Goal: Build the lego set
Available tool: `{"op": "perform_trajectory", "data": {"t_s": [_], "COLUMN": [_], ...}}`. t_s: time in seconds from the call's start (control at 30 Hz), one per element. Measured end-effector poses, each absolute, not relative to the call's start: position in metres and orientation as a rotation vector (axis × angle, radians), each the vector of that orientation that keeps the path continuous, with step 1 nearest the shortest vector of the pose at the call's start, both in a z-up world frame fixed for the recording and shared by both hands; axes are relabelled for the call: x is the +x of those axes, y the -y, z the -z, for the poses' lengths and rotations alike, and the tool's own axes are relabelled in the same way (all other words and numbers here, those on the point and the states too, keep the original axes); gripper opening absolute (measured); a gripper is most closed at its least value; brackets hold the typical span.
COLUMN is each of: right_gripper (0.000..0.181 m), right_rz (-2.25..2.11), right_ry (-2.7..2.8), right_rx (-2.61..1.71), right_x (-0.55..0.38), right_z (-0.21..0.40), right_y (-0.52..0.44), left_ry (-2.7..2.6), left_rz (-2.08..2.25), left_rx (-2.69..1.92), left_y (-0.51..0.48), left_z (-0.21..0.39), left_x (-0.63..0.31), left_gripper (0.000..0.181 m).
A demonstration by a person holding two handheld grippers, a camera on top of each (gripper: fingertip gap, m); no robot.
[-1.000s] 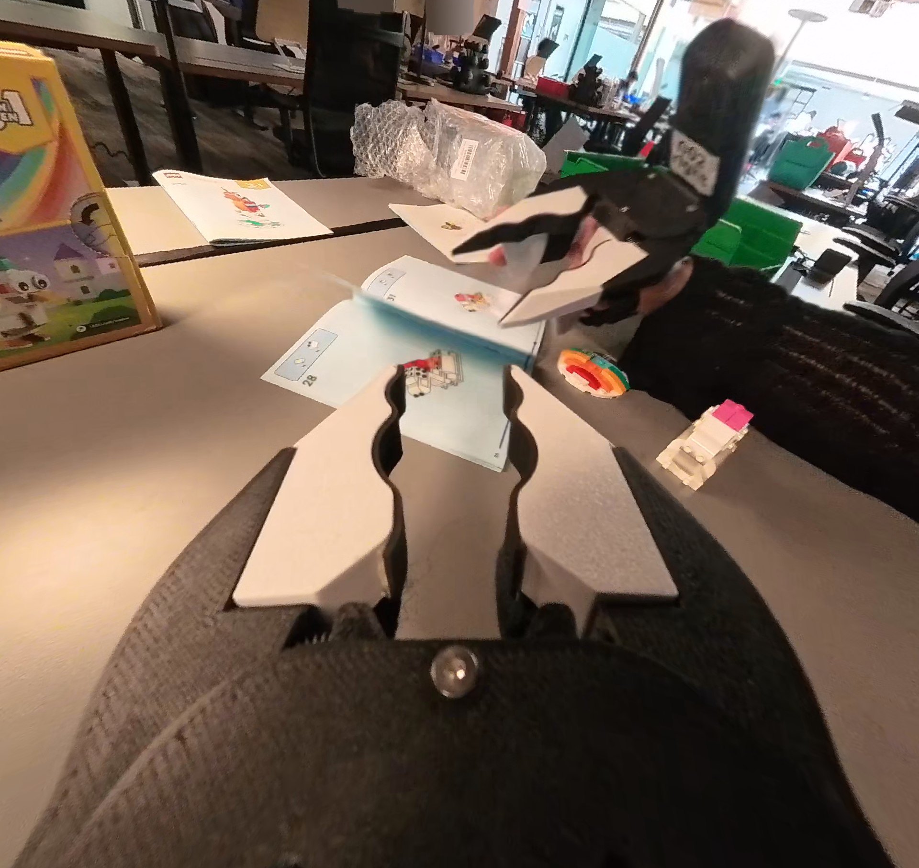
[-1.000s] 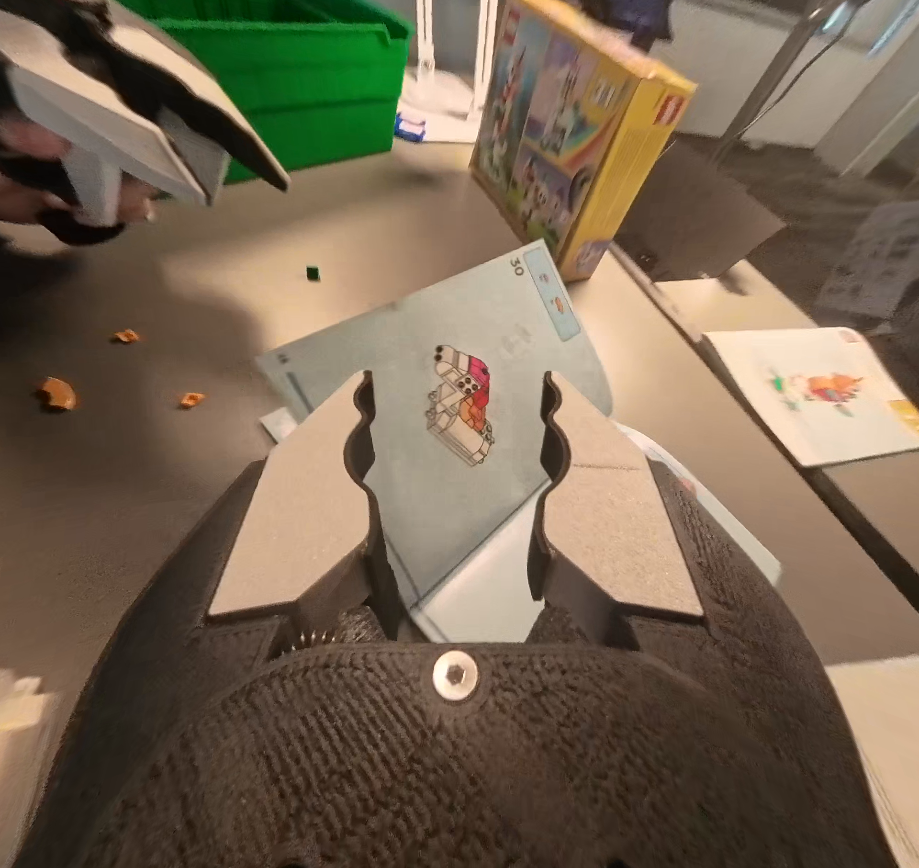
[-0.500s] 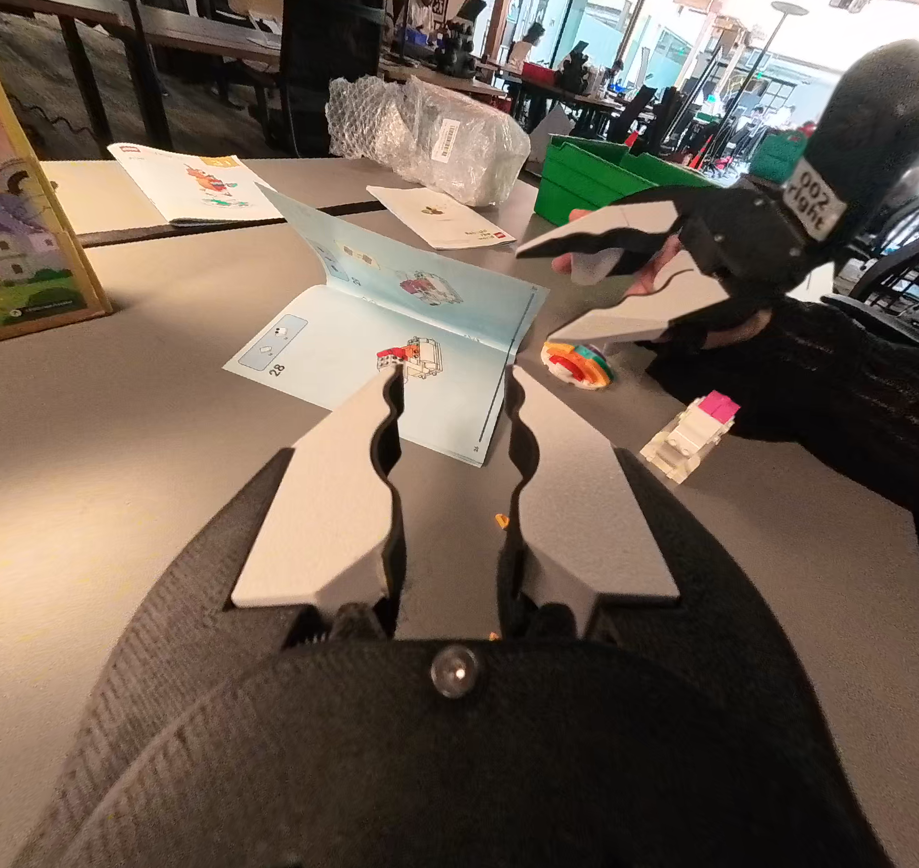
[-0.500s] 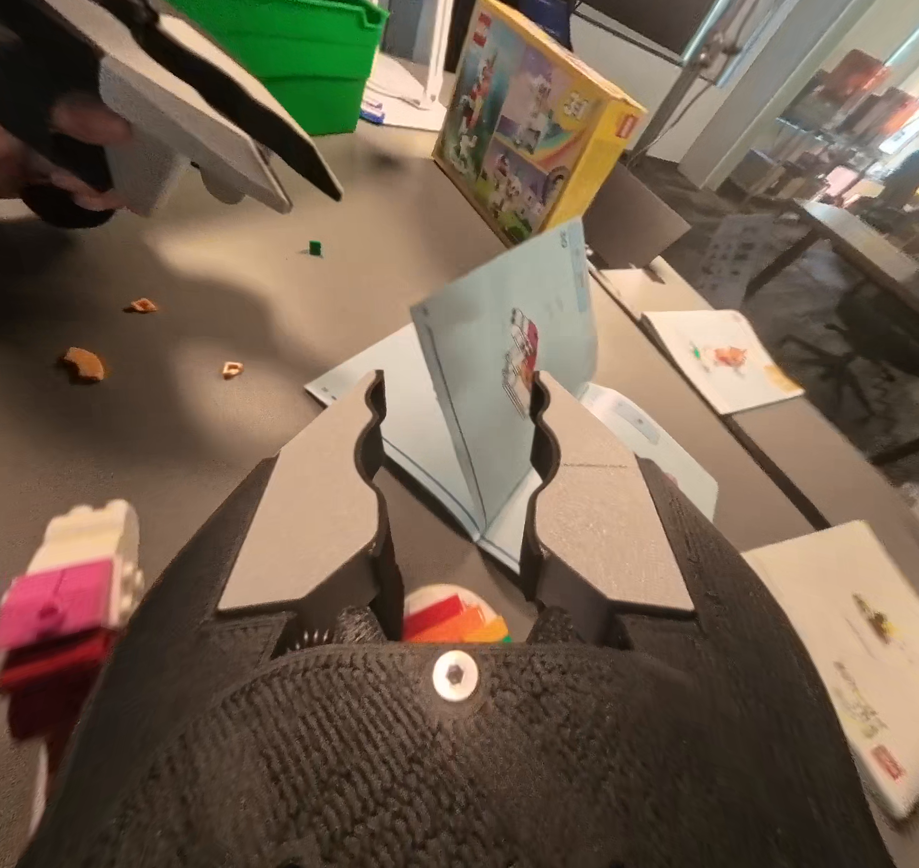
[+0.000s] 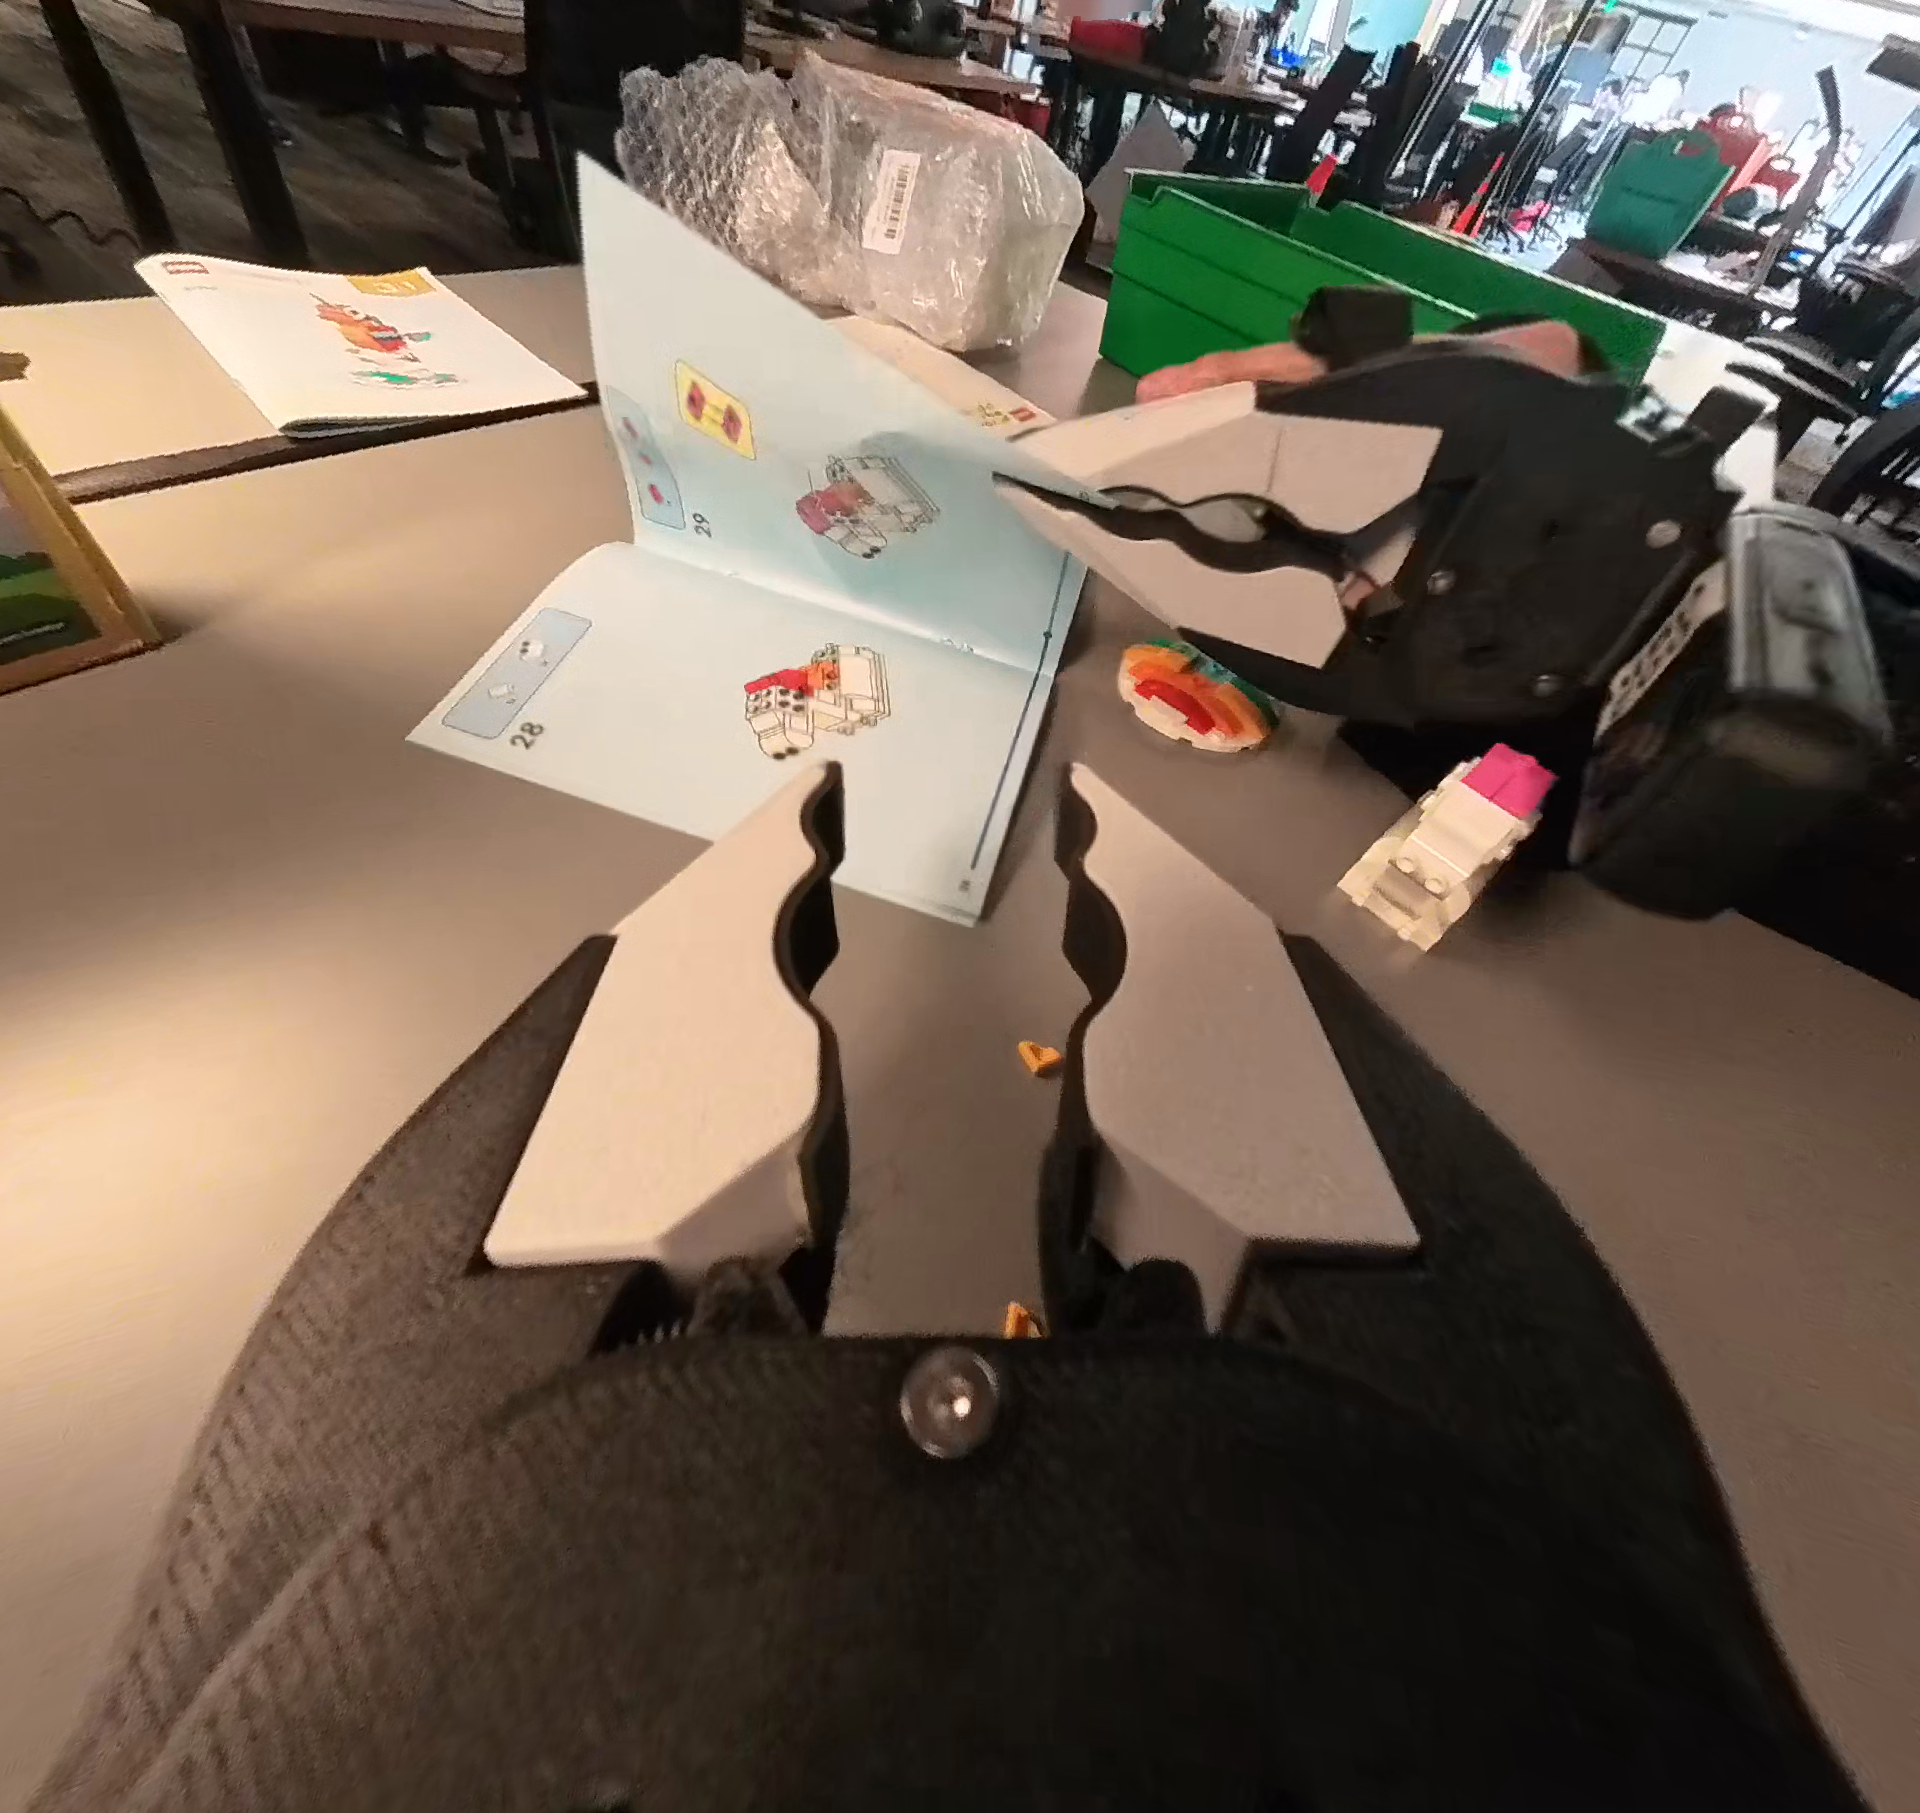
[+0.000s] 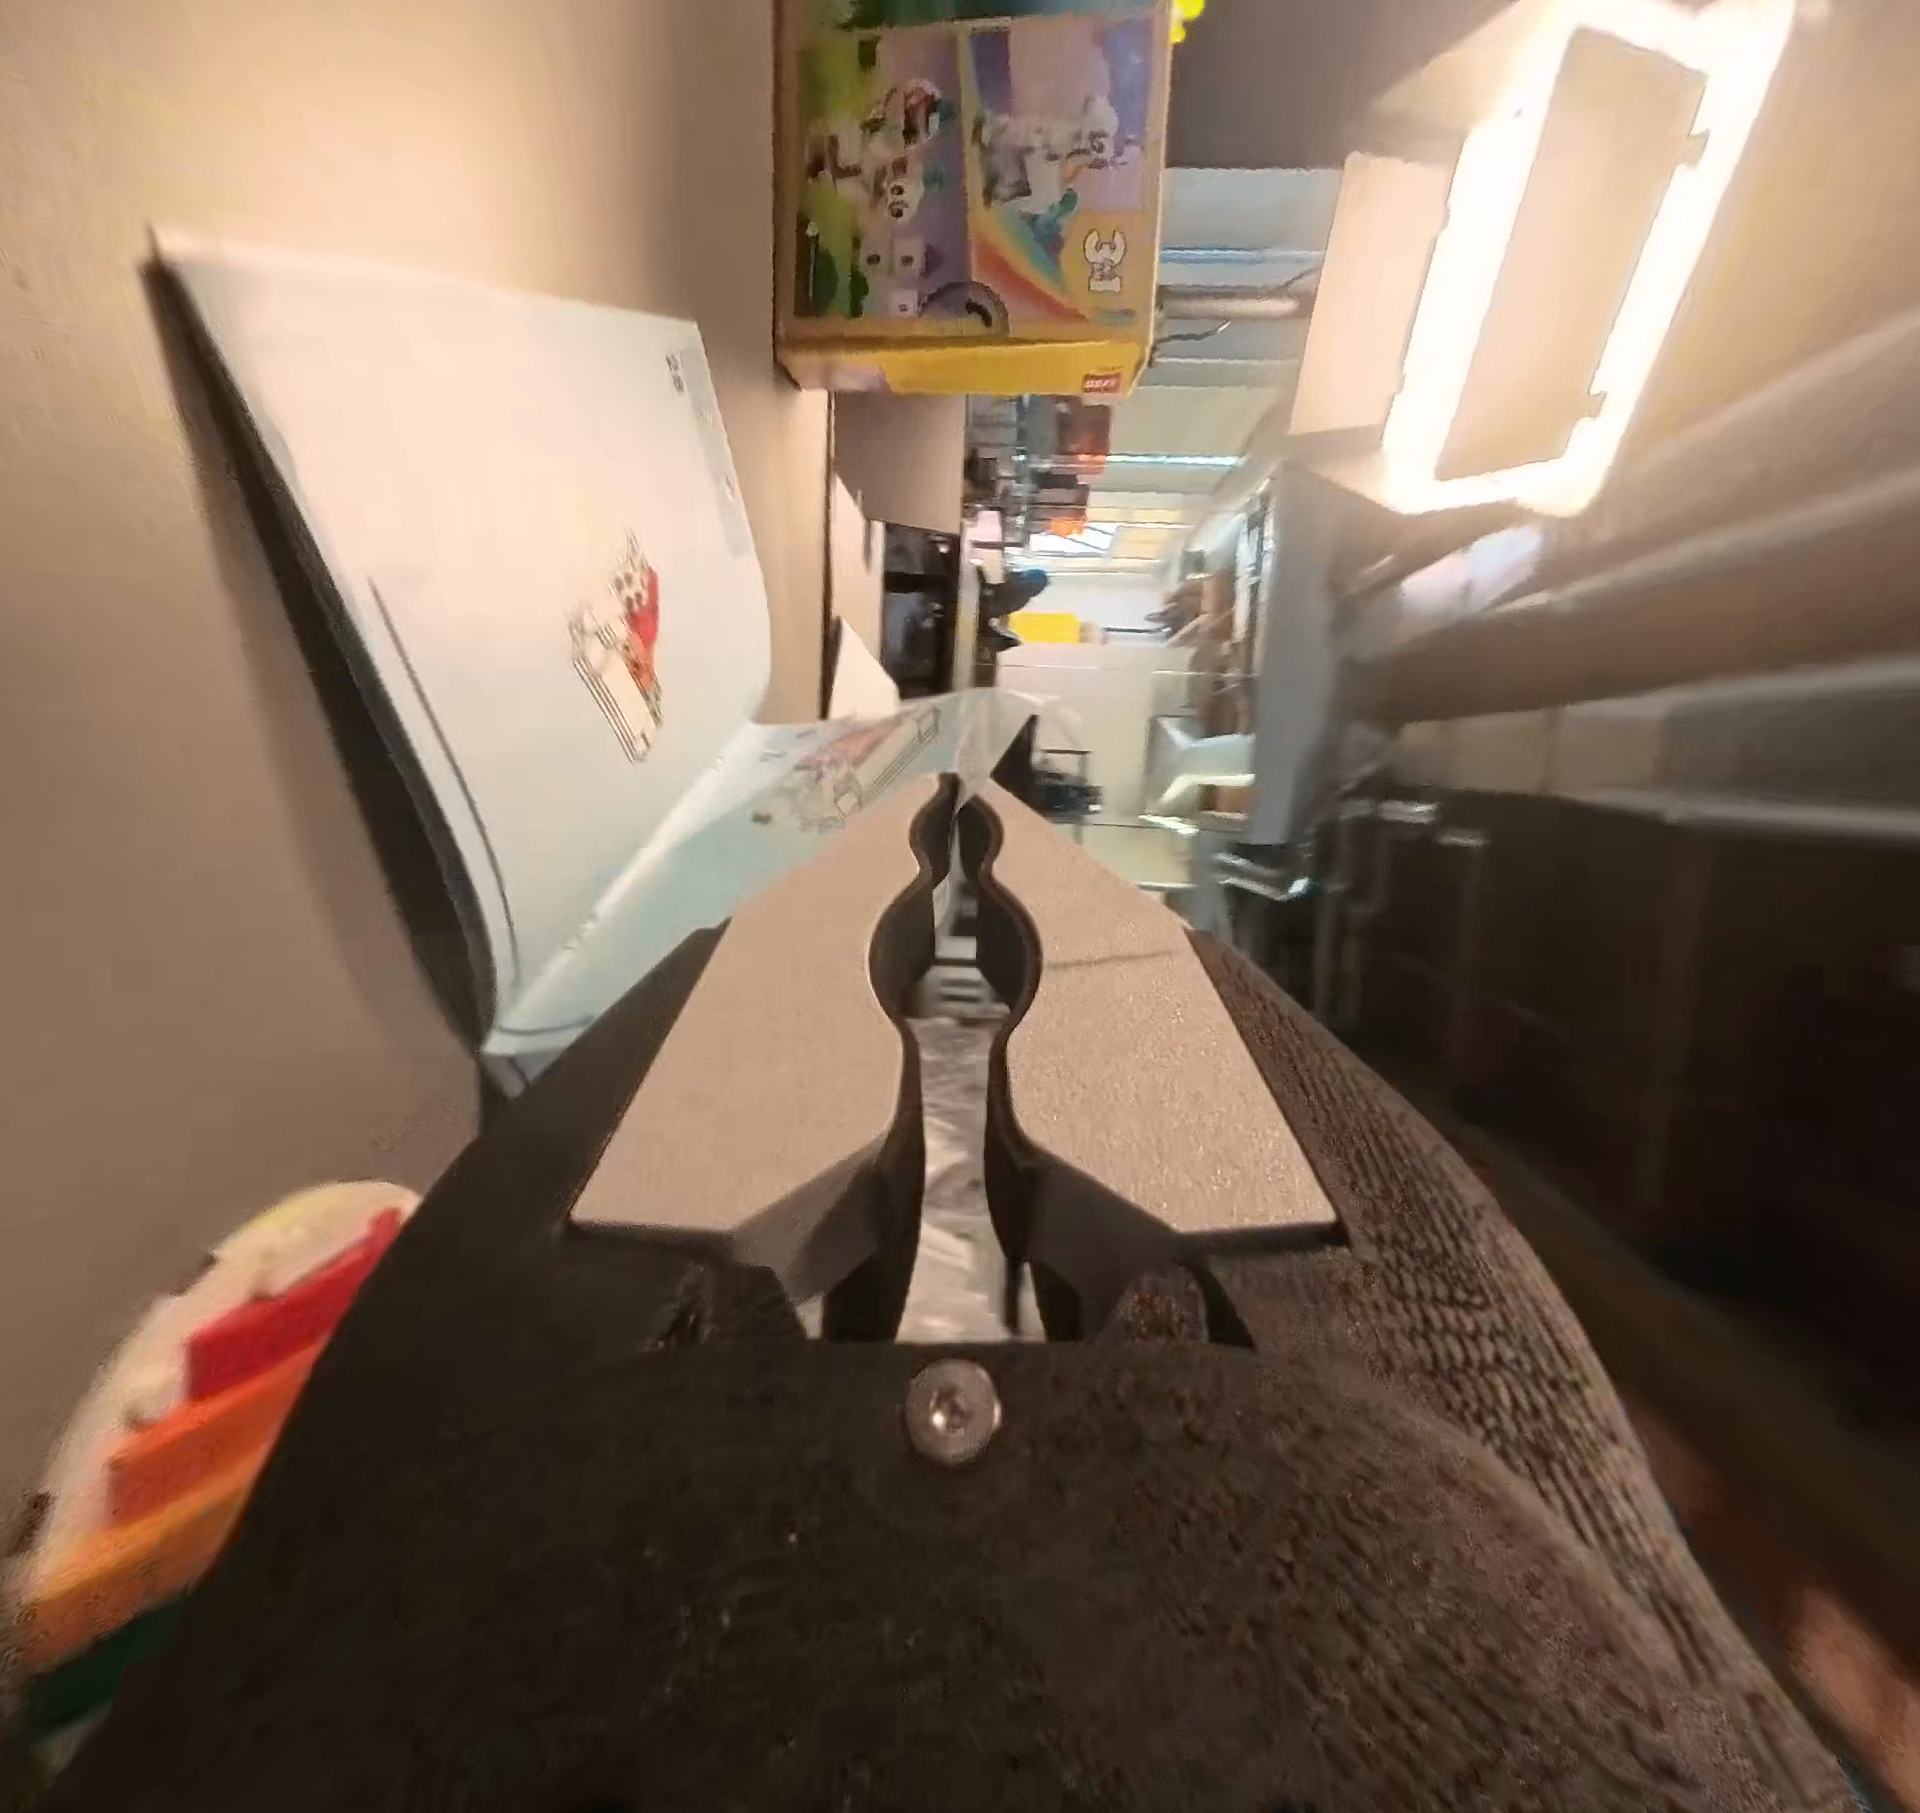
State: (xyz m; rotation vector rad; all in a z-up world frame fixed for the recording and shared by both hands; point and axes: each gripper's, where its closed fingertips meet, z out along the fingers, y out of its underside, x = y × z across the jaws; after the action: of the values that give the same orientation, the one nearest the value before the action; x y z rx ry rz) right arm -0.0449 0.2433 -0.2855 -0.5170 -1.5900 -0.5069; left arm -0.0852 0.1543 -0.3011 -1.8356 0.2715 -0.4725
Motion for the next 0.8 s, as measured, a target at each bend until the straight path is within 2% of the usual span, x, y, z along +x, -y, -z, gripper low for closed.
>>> {"op": "perform_trajectory", "data": {"t_s": [0.07,0.33,0.5,0.6,0.7,0.8], "right_gripper": [0.000,0.003,0.004,0.005,0.018,0.034], "right_rz": [0.509,0.396,0.441,0.439,0.344,0.013], "right_ry": [1.607,1.685,1.723,1.734,1.760,1.744], "right_rx": [-0.504,-0.489,-0.431,-0.403,-0.420,-0.583], "right_x": [-0.046,-0.050,-0.053,-0.055,-0.054,-0.046], "right_z": [0.288,0.293,0.298,0.303,0.307,0.298], "right_y": [-0.242,-0.232,-0.230,-0.227,-0.220,-0.213], "left_ry": [-0.251,0.073,0.196,0.244,0.259,0.297], "left_rz": [0.471,0.907,0.954,1.119,1.171,1.239], "left_rx": [-1.828,-1.907,-2.013,-1.971,-1.957,-1.905], "left_y": [-0.158,-0.227,-0.259,-0.260,-0.258,-0.257], "left_z": [0.296,0.266,0.291,0.292,0.296,0.294], "left_x": [-0.087,-0.085,-0.088,-0.082,-0.082,-0.085], "left_gripper": [0.040,0.070,0.055,0.031,0.007,0.000]}}
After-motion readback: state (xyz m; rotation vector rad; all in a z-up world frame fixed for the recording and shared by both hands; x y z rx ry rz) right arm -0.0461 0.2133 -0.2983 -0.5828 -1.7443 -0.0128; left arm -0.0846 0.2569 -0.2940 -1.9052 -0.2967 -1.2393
